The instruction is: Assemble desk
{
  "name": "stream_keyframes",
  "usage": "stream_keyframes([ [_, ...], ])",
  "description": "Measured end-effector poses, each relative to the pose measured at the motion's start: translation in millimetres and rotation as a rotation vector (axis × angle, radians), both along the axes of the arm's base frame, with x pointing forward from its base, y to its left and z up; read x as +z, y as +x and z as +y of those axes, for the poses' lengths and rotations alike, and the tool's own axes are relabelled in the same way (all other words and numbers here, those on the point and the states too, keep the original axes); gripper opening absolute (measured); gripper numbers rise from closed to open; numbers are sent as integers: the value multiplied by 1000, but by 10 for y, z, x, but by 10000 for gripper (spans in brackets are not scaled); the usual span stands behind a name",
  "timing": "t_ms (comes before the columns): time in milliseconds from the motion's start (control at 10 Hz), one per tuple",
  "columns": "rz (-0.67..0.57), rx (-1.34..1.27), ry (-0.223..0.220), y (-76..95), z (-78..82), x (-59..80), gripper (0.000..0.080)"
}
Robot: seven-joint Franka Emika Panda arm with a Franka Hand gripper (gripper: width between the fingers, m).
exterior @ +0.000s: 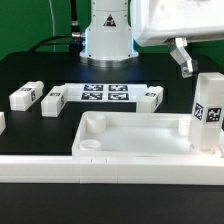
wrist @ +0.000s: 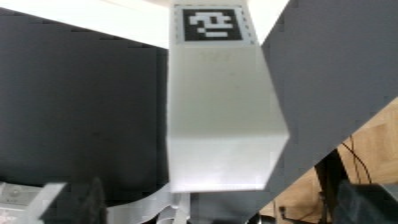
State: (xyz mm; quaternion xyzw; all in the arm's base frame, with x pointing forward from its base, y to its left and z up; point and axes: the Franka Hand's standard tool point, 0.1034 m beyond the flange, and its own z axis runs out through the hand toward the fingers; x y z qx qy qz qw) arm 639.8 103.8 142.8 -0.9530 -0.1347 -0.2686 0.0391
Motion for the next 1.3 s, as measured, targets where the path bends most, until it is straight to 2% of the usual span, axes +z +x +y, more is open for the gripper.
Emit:
stream_keyframes([
  [100,2,0,0,-3,1,-8,649],
  [200,81,-10,11,-68,52,-95,649],
  [300,177,-9,10,-75,88,-125,649],
  [600,348,11,-3,3,16,-139,649],
  [800,503,29,-6,-71,43,-167,649],
  [1000,600,39,-12,-121,28,-198,649],
  [1300,584,48,-13,-68,7,-225,649],
])
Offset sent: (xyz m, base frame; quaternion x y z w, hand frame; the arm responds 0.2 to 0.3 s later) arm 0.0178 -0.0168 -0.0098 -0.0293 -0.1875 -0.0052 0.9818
